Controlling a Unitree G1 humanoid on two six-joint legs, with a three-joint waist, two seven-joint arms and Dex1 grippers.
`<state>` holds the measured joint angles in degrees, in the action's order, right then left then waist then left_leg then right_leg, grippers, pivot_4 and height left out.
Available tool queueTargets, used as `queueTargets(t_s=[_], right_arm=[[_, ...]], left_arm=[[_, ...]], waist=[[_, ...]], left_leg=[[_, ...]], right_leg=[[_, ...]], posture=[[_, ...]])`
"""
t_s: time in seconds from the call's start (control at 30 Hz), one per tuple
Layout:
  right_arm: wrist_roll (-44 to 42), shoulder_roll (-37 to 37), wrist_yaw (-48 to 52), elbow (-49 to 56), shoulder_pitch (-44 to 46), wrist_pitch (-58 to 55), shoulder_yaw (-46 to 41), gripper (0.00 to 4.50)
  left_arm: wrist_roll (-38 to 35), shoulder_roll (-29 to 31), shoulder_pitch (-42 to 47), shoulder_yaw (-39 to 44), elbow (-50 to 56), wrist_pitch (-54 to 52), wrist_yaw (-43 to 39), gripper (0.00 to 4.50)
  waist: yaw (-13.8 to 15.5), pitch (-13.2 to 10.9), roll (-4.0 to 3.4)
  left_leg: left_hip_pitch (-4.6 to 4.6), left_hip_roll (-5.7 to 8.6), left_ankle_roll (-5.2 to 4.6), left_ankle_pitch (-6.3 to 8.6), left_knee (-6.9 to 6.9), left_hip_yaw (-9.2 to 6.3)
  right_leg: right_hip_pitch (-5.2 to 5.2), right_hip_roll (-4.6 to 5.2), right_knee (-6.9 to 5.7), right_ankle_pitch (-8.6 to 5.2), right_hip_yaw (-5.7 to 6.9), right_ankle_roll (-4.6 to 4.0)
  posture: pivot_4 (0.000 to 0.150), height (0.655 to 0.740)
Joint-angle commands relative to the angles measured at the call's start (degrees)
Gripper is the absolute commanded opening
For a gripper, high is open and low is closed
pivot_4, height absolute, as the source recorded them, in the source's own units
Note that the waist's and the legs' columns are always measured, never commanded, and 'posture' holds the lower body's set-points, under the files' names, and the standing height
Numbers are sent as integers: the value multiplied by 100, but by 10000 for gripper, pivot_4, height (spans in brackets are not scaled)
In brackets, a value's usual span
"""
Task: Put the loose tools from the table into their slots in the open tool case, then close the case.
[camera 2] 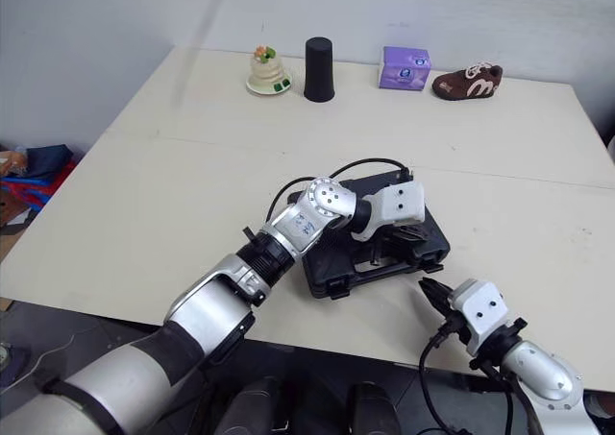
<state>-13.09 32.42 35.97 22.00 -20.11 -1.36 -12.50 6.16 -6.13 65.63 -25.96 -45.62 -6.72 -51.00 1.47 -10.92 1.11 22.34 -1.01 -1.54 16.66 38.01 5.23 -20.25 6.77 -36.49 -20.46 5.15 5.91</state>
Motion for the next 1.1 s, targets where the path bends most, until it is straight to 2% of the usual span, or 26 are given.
queueTargets(t_s=[0.03, 0.1, 0.3, 0.93, 1.1], right_arm=[[44, 17, -67, 116, 101, 21, -73, 456], [96, 43, -92, 94, 184, 11, -102, 456], [-9, 142, 32, 120, 477, -120, -135, 456], [-246, 673, 755, -603, 836, -185, -410, 456], [-200, 641, 661, -648, 875, -138, -486, 456]], left_arm=[[583, 37, -265, -502, -531, -53, 2, 0], [762, 93, -292, -635, -557, -35, 21, 0], [675, 46, -524, -638, -331, -251, -219, 0], [690, 181, -660, -614, 27, -520, -307, 0], [695, 217, -679, -602, 8, -515, -301, 0]], waist=[[-2, 12, 7], [-3, 25, 17], [-8, 49, 27], [-9, 54, 30], [-9, 54, 30]], left_leg=[[-1, 0, 0, 0, 0, 0], [-9, -1, 0, 1, 0, -1], [-41, -16, -2, 32, 0, -11], [-49, -16, -30, 53, 2, -10], [-49, -18, -28, 55, 1, -11]], right_leg=[[1, 0, 0, 0, -1, 0], [11, 1, 1, 0, -1, 0], [65, -5, 44, 0, 7, -1], [80, -2, 56, 3, 6, 0], [80, -3, 58, 3, 8, 0]], posture=[[1500, 7341], [1500, 7341], [1500, 7341], [1500, 7341], [1500, 7341]])
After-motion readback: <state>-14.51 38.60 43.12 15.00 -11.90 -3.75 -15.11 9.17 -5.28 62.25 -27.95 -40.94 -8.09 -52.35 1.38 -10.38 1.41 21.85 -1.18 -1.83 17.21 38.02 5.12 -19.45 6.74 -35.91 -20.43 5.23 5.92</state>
